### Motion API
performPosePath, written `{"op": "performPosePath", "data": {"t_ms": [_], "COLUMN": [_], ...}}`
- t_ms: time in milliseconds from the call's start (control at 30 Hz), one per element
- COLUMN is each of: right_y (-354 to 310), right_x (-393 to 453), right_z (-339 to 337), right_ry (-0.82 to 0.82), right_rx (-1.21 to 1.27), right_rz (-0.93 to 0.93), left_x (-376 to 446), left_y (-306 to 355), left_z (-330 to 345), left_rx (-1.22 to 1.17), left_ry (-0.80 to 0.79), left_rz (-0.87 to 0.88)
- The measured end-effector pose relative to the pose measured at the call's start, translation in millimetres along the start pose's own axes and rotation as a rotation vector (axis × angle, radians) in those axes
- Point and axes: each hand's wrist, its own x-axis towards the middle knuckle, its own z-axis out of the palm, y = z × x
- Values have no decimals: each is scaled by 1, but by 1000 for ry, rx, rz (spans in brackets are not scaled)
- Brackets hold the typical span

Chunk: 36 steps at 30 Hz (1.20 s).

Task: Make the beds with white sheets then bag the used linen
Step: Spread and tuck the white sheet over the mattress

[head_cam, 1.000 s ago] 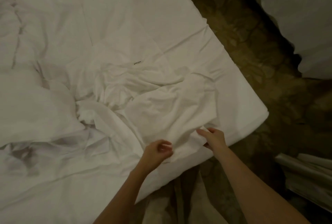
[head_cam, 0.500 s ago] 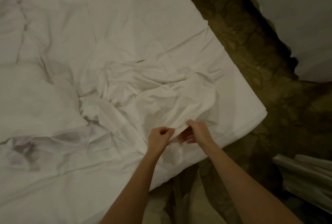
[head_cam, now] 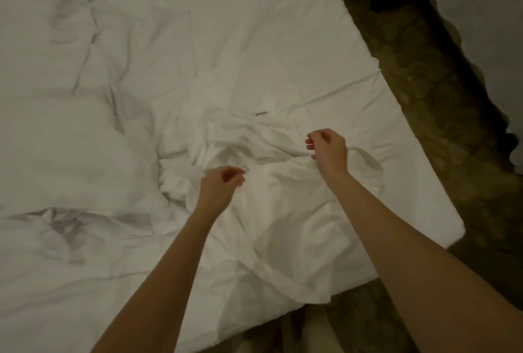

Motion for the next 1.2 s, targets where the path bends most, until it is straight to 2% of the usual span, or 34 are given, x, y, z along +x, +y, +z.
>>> {"op": "performPosePath", "data": {"t_ms": [167,333,467,600,667,733,800,967,1100,1200], "right_y": [-22,-49,-64,-69,-73,-77,-83,-99,-113,-140], "right_x": [38,79,109,122,131,146,166,204,224,250], "right_z": [54,108,152,200,219,230,232,229,231,223], "right_ry": [-185,-249,-285,-391,-423,-385,-337,-373,-409,-295], "right_rx": [-194,-319,-389,-452,-518,-595,-725,-1152,-1226,-1126], "right_rz": [9,-65,-129,-256,-348,-455,-538,-643,-771,-744], "left_x": [58,115,161,204,222,232,240,254,275,304], "left_y": [12,11,7,5,2,-4,-12,-9,16,38], "left_z": [-53,-89,-103,-106,-109,-112,-115,-116,-121,-134], "left_rx": [-60,-8,88,203,307,440,475,174,162,171], "left_ry": [243,377,391,397,435,477,499,493,502,517], "left_rz": [15,-82,-101,-48,-79,-150,-155,-73,-13,56]}}
